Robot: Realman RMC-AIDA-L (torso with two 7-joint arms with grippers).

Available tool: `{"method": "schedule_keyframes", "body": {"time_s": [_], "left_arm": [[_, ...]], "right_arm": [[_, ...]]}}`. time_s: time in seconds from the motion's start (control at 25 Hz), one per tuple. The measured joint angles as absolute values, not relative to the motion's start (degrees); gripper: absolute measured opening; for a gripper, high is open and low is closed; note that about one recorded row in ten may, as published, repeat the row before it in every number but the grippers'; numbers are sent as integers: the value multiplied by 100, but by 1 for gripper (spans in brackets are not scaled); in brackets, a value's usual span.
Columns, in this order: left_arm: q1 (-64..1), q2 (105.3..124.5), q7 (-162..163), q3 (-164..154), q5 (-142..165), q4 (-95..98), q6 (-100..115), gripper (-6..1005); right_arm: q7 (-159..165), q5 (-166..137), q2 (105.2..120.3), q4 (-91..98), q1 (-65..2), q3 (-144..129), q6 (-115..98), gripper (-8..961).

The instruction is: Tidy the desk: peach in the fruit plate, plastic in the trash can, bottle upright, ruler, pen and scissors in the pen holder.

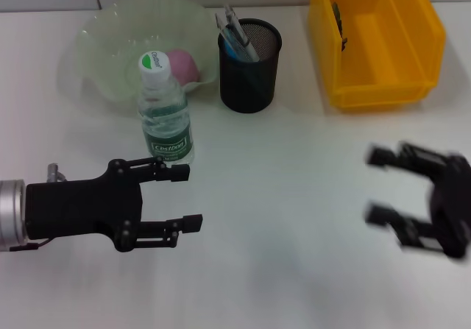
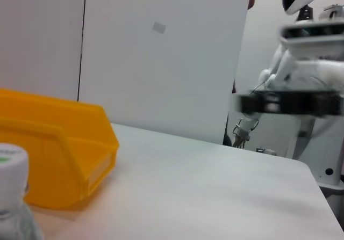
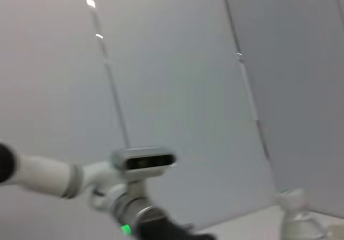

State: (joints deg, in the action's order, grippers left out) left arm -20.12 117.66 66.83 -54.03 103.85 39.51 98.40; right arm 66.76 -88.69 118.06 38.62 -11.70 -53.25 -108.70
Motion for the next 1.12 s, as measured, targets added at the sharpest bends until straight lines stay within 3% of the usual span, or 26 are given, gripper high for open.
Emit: {"method": "schedule_keyframes", "body": {"time_s": [0.28, 1.12], "left_arm": [[-1970, 11724, 6689, -5417, 10407, 3945, 9945, 770], [-1930, 11681, 6680, -5378, 10388, 3958, 10482, 770]], "right_arm": [[5621, -9739, 11738, 3084, -1002, -4564, -11628, 754], [5602, -10026, 11806, 3039, -1142, -4610, -11288, 753]]}}
